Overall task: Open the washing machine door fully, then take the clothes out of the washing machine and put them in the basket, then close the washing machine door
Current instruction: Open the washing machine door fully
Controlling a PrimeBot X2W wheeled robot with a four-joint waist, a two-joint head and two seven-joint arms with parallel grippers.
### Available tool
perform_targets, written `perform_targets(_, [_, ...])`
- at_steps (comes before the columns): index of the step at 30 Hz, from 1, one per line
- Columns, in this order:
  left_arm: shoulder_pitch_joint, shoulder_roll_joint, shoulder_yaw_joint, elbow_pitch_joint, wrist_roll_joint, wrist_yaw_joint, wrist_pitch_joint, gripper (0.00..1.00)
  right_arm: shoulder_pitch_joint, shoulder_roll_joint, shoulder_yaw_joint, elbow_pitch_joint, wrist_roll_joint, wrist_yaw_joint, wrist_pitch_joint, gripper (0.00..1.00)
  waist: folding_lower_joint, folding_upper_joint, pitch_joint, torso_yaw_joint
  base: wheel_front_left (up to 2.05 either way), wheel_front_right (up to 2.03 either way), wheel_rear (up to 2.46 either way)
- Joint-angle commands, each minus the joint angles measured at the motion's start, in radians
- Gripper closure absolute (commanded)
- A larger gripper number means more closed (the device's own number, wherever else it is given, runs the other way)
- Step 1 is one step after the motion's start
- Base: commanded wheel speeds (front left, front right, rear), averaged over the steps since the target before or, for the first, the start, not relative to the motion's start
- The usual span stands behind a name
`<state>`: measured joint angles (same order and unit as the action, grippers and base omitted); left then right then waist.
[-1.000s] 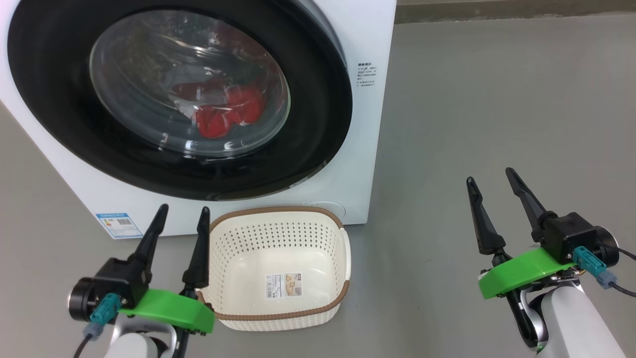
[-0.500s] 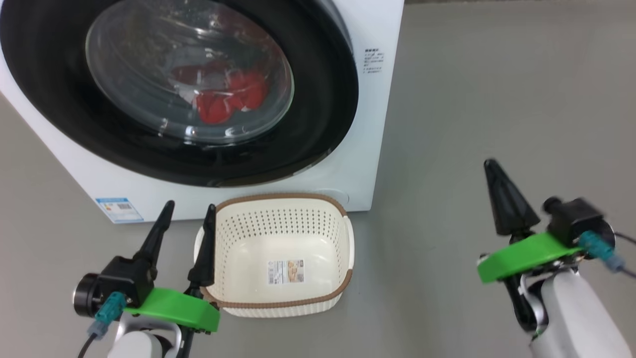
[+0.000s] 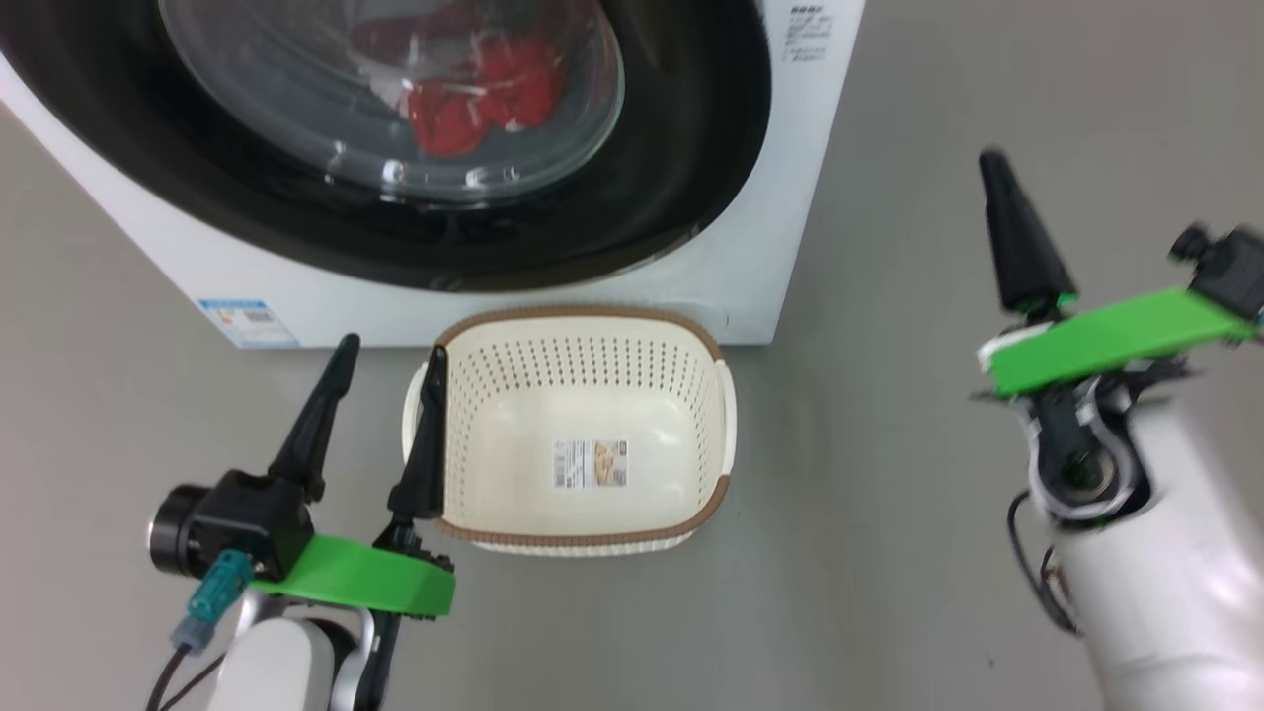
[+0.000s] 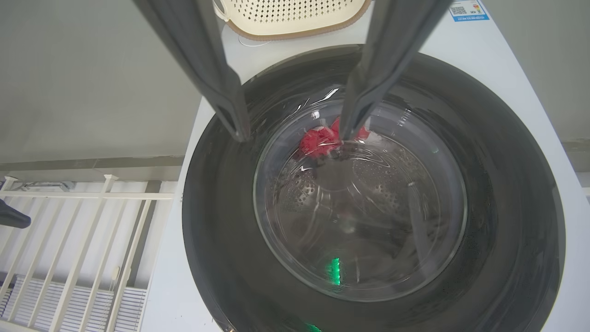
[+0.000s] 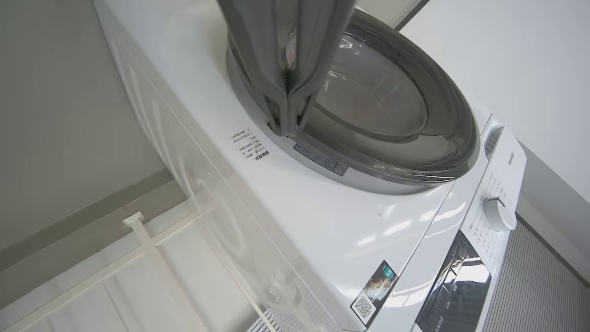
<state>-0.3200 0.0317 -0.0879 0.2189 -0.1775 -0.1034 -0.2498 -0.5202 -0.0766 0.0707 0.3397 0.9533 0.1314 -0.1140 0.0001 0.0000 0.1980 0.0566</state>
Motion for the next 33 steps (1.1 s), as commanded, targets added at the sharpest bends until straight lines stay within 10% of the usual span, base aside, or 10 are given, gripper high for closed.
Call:
perform_targets(1, [-0.038, 0.019, 0.023, -0.043, -0.002, 0.01, -0.012, 0.0, -0.049, -0.015, 0.018, -0.048, 0.079, -0.001, 0.034, 1.0, 0.0, 0.0, 0.053, 0.024, 0.0, 0.0, 0.0])
perform_targets(12, [-0.078, 0.019, -0.008, -0.148, -0.019, 0.033, -0.012, 0.0, -0.223, -0.078, -0.035, -0.054, 0.445, -0.001, 0.293, 1.0, 0.0, 0.0, 0.191, 0.071, 0.0, 0.0, 0.0])
perform_targets(33, [-0.127, 0.018, -0.056, -0.194, -0.019, 0.061, -0.012, 0.0, -0.537, -0.119, -0.069, 0.146, 0.716, -0.001, 0.639, 1.0, 0.0, 0.0, 0.347, 0.131, 0.0, 0.0, 0.0])
